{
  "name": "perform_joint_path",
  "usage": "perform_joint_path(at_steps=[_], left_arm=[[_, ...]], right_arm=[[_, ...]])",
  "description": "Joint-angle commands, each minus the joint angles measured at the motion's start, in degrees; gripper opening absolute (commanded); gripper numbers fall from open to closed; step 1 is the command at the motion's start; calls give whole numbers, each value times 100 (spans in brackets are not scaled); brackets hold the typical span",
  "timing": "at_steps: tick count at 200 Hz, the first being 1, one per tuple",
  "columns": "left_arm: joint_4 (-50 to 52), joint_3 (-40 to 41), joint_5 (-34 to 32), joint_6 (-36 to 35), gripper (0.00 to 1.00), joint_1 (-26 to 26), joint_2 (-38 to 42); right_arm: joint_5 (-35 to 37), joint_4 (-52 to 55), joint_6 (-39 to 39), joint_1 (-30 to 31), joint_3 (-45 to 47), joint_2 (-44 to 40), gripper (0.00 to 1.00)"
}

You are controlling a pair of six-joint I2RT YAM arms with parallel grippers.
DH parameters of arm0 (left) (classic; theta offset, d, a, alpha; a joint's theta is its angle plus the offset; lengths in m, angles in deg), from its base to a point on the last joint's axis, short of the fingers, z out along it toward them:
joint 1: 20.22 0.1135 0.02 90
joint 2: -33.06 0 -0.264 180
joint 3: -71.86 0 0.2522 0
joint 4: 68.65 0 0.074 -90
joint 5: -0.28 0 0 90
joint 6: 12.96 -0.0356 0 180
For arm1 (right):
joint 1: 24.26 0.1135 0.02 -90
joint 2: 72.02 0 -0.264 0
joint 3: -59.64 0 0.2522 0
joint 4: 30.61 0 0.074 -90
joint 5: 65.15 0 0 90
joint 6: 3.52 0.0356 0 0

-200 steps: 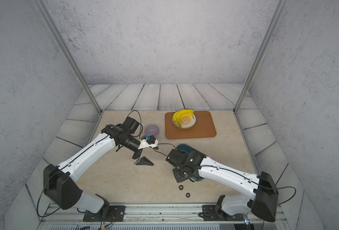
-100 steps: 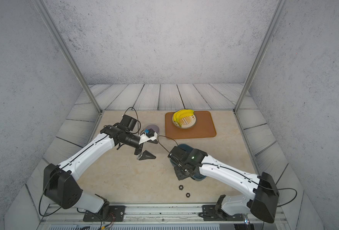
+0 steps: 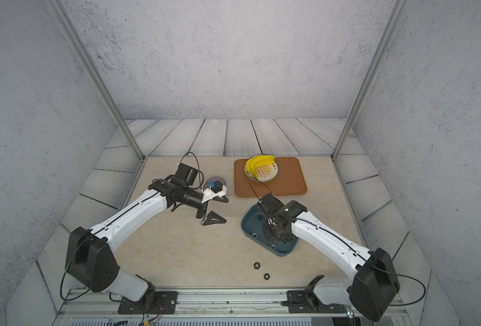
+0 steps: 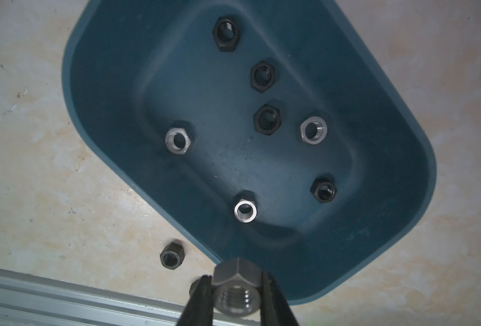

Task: Put the nuts on the desktop into the storage box
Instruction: Place the nut in the storage box.

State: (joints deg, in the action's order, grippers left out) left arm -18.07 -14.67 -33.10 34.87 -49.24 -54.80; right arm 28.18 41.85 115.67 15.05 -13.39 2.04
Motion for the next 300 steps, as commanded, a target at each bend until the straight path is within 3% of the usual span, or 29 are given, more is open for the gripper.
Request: perform_joint_path(at_steps=[1,64,109,137,260,300], left_arm=[[-100,19,-30,7,98,-124,-103],[-134,-281,-385,-177,98,-724,-743],[-653,-136,-270,141,98,-1041,-1148],[-1023,-46,-202,514,98,-1105,-1265],[-1070,88,-291,526,98,-1165,-1411],[-1115,123,-290,519,98,-1194,-1397]], right_arm=[[-69,-156,-188,-163,29,128,20],[-105,-533,-513,-792,345,515,20],[-135,-915,-530,-1078,613,811,20],[-18,-1119,-495,-1159,735,1056,20],[278,-1363,-447,-1488,724,1724,21],[267,-1379,-421,-1491,708,1726,32]])
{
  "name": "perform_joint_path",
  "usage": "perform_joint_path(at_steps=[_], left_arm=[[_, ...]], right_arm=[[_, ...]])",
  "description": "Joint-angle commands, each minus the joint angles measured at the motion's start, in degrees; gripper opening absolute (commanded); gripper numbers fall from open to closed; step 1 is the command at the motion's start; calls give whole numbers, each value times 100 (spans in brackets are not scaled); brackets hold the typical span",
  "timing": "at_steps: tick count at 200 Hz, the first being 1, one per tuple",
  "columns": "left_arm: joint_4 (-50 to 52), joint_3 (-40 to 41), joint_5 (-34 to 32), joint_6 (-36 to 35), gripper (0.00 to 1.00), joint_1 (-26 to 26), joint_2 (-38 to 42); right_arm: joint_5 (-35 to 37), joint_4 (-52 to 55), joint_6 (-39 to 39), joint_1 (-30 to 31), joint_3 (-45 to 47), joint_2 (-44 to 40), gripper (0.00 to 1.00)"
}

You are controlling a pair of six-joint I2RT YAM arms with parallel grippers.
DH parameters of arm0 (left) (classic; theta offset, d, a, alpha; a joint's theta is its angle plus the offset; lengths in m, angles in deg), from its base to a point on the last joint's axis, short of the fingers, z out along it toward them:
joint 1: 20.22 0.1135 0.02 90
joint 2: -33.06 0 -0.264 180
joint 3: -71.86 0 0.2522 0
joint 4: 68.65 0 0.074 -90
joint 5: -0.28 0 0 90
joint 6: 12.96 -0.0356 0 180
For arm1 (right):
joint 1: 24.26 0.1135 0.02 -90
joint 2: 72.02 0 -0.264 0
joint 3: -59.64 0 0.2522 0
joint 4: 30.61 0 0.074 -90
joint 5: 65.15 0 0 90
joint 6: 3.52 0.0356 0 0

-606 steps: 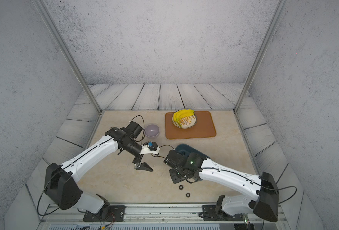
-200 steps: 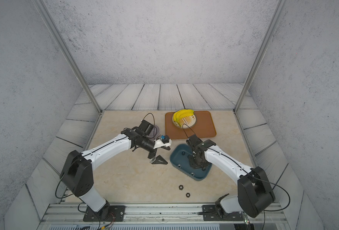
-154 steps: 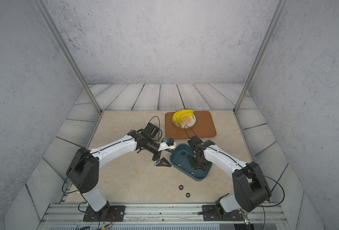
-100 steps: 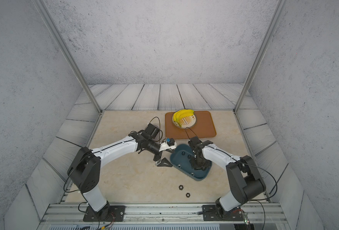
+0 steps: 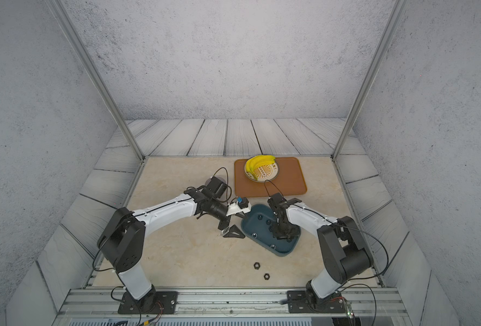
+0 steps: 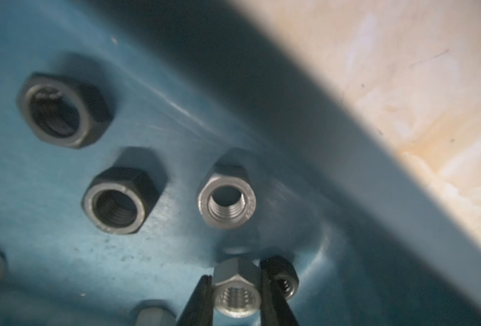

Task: Put the nuts on the desktop into the storage box
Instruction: Place the nut in the storage box.

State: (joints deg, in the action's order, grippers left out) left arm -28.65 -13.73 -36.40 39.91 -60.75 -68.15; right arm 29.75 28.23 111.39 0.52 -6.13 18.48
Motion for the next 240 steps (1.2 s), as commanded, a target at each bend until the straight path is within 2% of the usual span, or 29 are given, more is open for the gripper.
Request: perform_joint_path(at_steps=[1,20,74,115,171,182,215,240], left_arm=[[-53,29,35,18,98,-42,-64],[-49,31,17,14,98,-51,-58],[5,64,-6,-41,98,-69,9],[181,108,28,-242,98,-86,169],[719,-73,118,-787,98,-197,315],[881,-138,119,-965,98,-263,325],[1125,-225,-85,-1313,98,-559,282],[1715,-409,-336,-2083,100,-918,126]], right_arm=[[108,-17,7,-40,-19,82,33],[131,34,7,-39,-37,19,39],[75,235,34,-43,-90,-302,43],[-68,593,68,-34,-242,-862,47],[-701,1441,-178,-34,-650,-1731,60],[-817,1675,-195,-38,-726,-1896,63],[-1238,2337,-186,-26,-802,-2378,81],[-1686,2813,-152,-27,-756,-2713,96]])
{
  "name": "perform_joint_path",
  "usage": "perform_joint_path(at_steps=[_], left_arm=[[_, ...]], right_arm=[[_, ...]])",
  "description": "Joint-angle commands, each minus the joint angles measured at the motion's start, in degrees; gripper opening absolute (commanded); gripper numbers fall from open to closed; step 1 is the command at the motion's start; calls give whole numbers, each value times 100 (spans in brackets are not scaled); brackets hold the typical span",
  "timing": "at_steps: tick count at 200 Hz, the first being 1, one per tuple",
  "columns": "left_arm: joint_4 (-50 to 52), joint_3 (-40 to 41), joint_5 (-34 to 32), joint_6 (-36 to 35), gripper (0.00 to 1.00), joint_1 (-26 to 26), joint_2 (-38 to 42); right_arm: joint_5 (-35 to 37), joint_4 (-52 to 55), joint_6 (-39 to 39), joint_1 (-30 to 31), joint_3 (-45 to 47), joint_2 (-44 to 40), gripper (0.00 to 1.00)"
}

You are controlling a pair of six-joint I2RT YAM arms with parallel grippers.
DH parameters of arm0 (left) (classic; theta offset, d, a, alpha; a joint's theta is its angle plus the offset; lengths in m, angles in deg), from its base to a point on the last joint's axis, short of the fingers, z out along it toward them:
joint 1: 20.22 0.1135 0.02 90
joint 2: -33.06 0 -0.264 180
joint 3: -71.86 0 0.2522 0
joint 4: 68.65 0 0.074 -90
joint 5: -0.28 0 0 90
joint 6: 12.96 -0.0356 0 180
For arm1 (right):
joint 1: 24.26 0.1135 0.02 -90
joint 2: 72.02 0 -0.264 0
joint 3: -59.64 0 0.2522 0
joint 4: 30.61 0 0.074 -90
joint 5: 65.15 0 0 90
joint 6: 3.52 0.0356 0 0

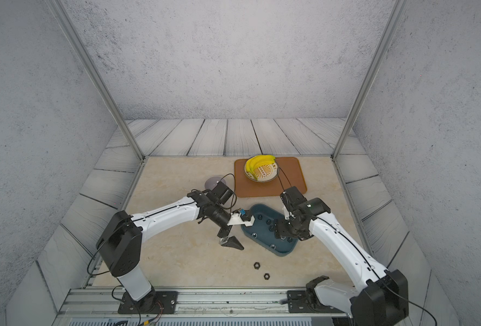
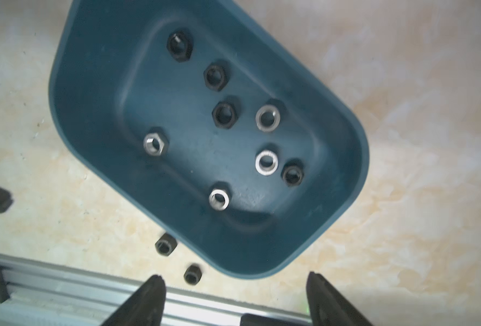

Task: Put the nuts on the desktop into the storage box
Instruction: Place the nut in the storage box, then pick up the nut from the center of the board.

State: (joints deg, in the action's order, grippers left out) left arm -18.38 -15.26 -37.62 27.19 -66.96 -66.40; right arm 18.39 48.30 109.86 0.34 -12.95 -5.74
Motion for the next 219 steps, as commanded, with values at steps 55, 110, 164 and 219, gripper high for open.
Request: perform_joint_path(at_steps=[55,110,164,219], left_arm=[[820,-262,-1307,-1352,98,-1111,-350],[261,-213,-1843,-967,94,-1496,-590],[89,-108,-2439,-1300,89,-1856,-862],[302,-445,-2498,-1450,69,-1909,-1330]], right_arm=[[-1420,1331,282,-25,314,-1077,99],[-2046,1000,918,-14,1314,-1871,99],[-1705,509,1363,-11,1875,-2102,99],[-1281,226,1570,-17,1937,-2040,99]])
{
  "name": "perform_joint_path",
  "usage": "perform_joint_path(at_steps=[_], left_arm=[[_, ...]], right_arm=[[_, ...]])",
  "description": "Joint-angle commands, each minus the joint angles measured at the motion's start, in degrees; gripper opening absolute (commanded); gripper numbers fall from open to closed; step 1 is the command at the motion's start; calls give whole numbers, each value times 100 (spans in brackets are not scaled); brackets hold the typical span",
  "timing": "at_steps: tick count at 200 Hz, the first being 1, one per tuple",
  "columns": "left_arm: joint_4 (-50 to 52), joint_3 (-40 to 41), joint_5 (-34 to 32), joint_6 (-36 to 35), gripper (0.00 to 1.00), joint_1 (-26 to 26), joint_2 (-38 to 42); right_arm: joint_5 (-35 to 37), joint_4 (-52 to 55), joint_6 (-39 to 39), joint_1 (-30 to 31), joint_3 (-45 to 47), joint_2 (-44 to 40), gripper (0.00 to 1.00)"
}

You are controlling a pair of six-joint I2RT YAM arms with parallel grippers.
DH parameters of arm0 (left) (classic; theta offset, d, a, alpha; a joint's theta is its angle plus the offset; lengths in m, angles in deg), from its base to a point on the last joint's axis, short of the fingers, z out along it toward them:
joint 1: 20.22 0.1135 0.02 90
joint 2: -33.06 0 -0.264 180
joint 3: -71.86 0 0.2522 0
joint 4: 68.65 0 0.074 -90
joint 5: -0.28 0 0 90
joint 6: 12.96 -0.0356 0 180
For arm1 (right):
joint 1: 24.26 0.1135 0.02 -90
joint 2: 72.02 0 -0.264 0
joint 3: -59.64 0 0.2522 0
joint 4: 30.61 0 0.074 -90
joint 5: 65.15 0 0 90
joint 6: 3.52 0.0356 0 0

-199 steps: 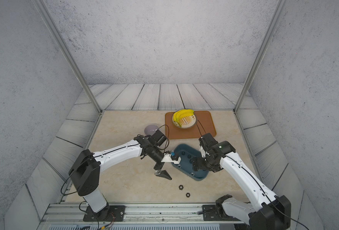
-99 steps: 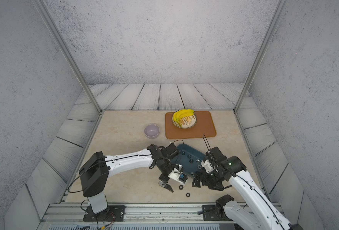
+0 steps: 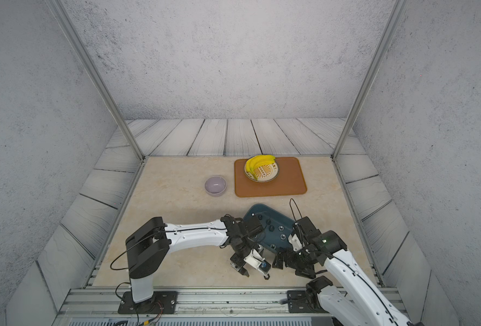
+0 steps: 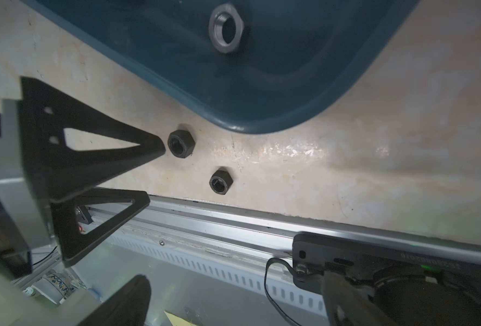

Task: Put the nuts on the desktop into the storage box
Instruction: Pick up the nut from the center of the board.

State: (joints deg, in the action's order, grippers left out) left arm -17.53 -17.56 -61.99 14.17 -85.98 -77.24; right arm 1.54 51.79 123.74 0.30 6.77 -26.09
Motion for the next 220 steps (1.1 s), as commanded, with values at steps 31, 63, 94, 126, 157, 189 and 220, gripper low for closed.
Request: perform_joint_path(at_steps=[31,63,94,126,157,189,220], left_arm=[[118,-250,-47,-113,68,-25,-407],[111,-368,-54,-26,68,-32,-512],[174,-432,-18,-28,68,-26,-562],[179,-438,9,-18,62,-42,-670],[216,-580,-71,90,57,-127,-862],[446,-808,-154,191,47,-135,-1062],[470,-707,-234,85,37,-134,-905]], right_arm=[[992,17,186,-16,-312,-22,99],[1068,-17,195,-19,-316,-92,99],[1045,-42,220,-12,-242,-152,99],[1005,-73,221,-4,-207,-190,99],[1012,-79,186,-13,-222,-180,99],[1038,-19,146,-13,-286,-166,99],[1065,53,113,-14,-293,-187,99]])
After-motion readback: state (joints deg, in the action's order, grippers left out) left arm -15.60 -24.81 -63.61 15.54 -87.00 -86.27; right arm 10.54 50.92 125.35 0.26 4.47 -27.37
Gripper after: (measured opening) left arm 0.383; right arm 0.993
